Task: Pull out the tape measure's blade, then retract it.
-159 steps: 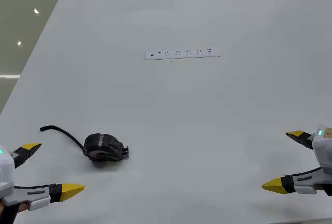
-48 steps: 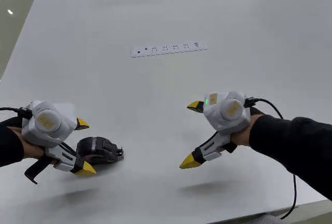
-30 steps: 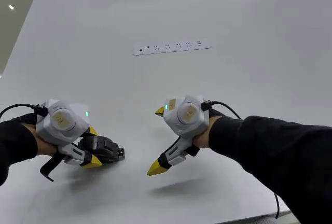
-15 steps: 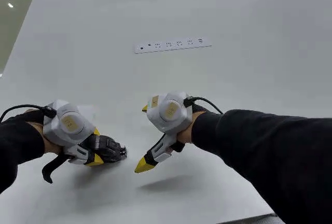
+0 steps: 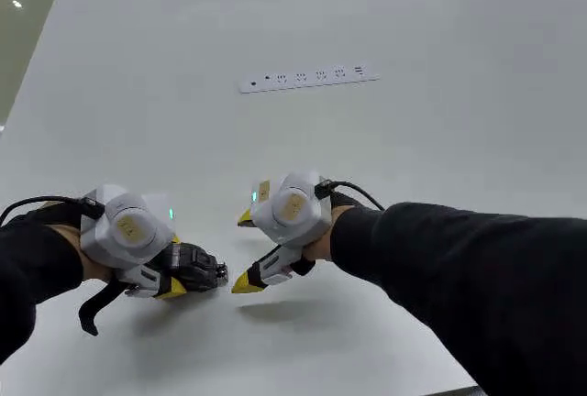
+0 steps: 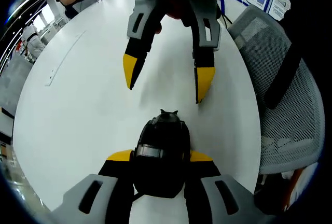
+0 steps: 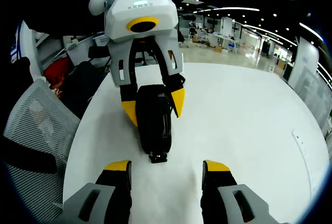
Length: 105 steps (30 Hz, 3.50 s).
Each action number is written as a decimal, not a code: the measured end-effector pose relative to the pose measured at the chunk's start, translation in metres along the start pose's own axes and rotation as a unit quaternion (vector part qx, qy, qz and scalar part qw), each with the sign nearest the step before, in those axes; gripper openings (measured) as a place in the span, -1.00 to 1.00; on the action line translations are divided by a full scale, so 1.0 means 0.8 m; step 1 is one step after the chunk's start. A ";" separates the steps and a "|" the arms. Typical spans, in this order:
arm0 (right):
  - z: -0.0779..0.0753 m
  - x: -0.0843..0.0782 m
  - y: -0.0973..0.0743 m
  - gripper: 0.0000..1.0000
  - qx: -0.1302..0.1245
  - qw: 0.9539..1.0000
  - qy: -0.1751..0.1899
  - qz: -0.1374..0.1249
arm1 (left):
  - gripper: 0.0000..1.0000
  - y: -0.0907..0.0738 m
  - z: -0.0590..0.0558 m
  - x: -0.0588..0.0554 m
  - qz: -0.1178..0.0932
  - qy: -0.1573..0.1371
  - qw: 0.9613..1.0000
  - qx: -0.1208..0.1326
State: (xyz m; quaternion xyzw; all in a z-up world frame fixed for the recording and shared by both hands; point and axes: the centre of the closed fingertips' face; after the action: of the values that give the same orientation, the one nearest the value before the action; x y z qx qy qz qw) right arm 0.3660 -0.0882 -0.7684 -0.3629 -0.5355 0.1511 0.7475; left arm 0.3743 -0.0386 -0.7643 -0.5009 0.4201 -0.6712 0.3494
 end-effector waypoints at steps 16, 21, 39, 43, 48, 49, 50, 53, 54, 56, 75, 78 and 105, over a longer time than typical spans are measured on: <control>0.008 -0.004 0.033 -0.64 0.011 0.998 -0.049 0.036 | -0.38 0.002 0.002 -0.003 -0.008 -0.004 1.000 0.008; 0.015 -0.010 0.040 -0.77 0.028 0.997 -0.045 0.053 | -0.38 0.003 0.002 -0.003 -0.012 -0.003 1.000 0.010; 0.005 -0.014 0.033 -0.84 0.017 0.997 -0.047 0.065 | -0.40 0.004 0.004 -0.005 -0.008 0.001 1.000 0.010; 0.003 -0.019 0.027 -0.83 0.020 0.997 -0.033 0.065 | -0.40 0.003 0.003 -0.004 -0.007 0.003 1.000 0.010; 0.001 -0.021 0.025 -0.82 0.020 0.997 -0.030 0.067 | -0.39 0.003 0.003 -0.004 -0.007 -0.002 1.000 0.009; 0.001 -0.021 0.025 -0.82 0.021 0.997 -0.022 0.064 | -0.39 0.003 0.003 -0.004 -0.007 -0.002 1.000 0.009; 0.001 -0.020 0.026 -0.81 0.020 0.998 -0.013 0.063 | -0.39 0.003 0.004 -0.005 -0.007 -0.003 1.000 0.009; 0.003 -0.020 0.028 -0.79 0.014 0.998 -0.002 0.067 | -0.39 0.003 0.003 -0.004 -0.007 -0.003 1.000 0.008; 0.003 -0.019 0.028 -0.78 0.010 0.997 -0.014 0.069 | -0.39 0.003 0.002 -0.004 -0.007 -0.003 1.000 0.008; 0.003 -0.019 0.028 -0.78 0.009 0.997 -0.011 0.070 | -0.39 0.003 0.002 -0.004 -0.007 -0.003 1.000 0.008; 0.006 -0.013 0.034 -0.81 0.011 0.998 -0.030 0.057 | -0.39 0.004 0.002 -0.005 -0.011 -0.003 1.000 0.009; 0.004 -0.015 0.032 -0.81 0.008 0.998 -0.031 0.058 | -0.39 0.004 0.003 -0.005 -0.013 -0.005 1.000 0.010; -0.010 -0.036 0.008 -0.80 -0.001 0.997 -0.019 0.069 | -0.39 0.003 0.003 -0.004 -0.013 -0.011 1.000 0.014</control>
State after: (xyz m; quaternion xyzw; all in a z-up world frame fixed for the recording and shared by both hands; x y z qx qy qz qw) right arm 0.3634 -0.1046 -0.7940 -0.3966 -0.5235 0.2092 0.7245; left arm 0.3775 -0.0369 -0.7675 -0.5090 0.4006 -0.6754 0.3524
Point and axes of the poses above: the centre of the closed fingertips' face, and the gripper's own axes: y roughly forward along the fingers, z roughly to its left, x roughly out of its top, and after that the axes turned 12 degrees about y, right-handed
